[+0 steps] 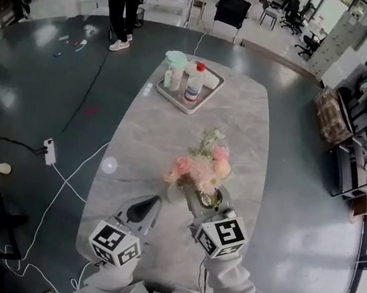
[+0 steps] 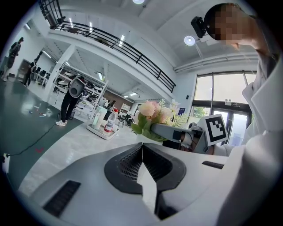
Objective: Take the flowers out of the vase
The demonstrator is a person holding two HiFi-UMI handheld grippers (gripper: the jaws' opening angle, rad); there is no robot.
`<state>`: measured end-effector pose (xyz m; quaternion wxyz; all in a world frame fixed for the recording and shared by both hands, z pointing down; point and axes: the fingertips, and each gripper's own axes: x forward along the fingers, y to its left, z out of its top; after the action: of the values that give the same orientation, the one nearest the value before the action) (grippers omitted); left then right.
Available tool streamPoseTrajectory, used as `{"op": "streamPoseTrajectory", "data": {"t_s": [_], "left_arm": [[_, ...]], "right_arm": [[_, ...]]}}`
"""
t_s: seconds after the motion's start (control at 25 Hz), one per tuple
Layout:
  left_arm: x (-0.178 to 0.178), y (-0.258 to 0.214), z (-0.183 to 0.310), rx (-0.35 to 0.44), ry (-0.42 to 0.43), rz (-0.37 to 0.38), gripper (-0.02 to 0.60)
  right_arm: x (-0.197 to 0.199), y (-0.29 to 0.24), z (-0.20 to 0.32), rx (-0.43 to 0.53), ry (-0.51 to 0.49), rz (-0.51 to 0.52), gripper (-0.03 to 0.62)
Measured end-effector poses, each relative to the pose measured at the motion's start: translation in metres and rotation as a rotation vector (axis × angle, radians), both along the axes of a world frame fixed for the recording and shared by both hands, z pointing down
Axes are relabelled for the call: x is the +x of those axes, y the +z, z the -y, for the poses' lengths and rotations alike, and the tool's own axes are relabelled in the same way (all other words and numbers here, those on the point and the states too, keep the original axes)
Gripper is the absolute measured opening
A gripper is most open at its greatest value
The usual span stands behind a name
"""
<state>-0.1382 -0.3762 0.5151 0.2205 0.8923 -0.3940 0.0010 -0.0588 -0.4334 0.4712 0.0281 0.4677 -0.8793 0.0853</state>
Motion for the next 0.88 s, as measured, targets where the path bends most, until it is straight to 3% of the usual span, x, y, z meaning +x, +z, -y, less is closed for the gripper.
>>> {"op": "streamPoseTrajectory", "data": {"t_s": [0.32, 0.88], "left_arm": [[-0.002, -0.002, -0.008, 0.004, -0.010, 0.011, 0.003], [0.000, -0.016, -0.022, 0.037, -0.009, 0.014, 0.003]], "right_arm": [[-0.002, -0.005, -0.005, 0.004, 0.005, 0.002, 0.095], [-0.004, -0.037, -0.013, 0.074, -0.007, 0.010, 0.091]]}}
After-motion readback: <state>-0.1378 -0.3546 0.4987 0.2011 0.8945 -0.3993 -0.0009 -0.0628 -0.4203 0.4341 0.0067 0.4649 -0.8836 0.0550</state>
